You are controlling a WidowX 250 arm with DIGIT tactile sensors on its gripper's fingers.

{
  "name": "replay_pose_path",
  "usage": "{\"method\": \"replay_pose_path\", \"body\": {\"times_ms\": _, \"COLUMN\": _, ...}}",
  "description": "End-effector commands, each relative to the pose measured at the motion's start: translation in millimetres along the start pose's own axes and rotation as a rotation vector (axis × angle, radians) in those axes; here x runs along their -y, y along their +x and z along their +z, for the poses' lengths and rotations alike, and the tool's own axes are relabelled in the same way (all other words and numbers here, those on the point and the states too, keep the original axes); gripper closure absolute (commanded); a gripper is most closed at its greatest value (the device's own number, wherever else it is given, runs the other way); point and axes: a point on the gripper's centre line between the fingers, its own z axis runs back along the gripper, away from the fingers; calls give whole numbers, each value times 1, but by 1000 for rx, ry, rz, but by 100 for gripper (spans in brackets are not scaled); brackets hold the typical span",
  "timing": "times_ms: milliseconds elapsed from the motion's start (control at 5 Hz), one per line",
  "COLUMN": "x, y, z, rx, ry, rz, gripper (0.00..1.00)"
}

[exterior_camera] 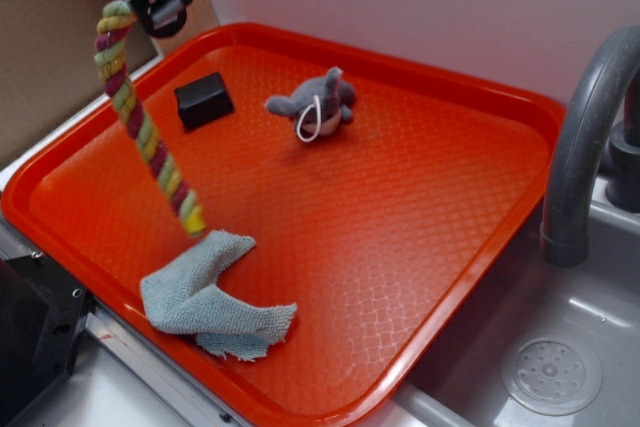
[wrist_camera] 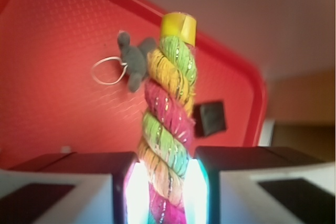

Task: Grab the multicolored rope.

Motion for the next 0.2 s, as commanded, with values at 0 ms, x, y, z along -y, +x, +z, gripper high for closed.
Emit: {"method": "replay_pose_path", "body": {"times_ms": 0, "x": -19, "y": 19, "z": 21, "rx": -118, "ry": -158, "rz": 482, "gripper": 100}}
